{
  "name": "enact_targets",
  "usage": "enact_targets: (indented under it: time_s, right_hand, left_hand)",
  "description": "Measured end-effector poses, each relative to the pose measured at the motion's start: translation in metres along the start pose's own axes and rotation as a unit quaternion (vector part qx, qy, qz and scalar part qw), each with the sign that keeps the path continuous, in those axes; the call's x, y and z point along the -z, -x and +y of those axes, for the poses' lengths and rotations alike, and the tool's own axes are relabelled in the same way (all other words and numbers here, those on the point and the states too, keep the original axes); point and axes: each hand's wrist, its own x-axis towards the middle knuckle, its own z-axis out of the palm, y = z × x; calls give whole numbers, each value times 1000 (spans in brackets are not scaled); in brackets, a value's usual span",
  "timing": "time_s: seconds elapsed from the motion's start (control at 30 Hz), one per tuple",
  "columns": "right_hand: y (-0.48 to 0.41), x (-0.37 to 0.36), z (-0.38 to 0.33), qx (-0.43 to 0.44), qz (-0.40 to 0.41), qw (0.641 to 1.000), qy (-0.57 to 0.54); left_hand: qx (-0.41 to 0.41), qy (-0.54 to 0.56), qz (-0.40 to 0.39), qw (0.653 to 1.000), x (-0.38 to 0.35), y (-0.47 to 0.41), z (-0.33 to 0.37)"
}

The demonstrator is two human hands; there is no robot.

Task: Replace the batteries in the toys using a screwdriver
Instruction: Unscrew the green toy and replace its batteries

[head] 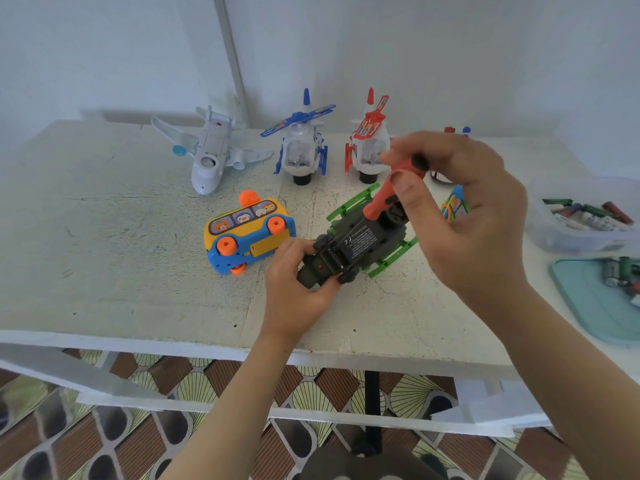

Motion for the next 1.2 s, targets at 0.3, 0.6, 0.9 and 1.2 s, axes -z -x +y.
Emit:
enact_targets:
  time_s: [0.3, 0.6, 0.9, 1.2]
  right_hand:
    - [0, -4, -9, -5, -9, 1000, -29]
    - [3, -7, -14, 50, -16, 996, 79]
    - [6, -9, -10, 96, -51, 991, 82]
    - [2, -9, -13, 28, -23, 999, -16]
  left_hand:
    - [-3, -1, -1, 1000, 0, 0, 2]
    - [4, 2, -9, 1000, 1, 1, 0]
    - [7, -8, -8, 1000, 1, 0, 3]
    - [8, -16, -15, 1000, 1, 1, 2]
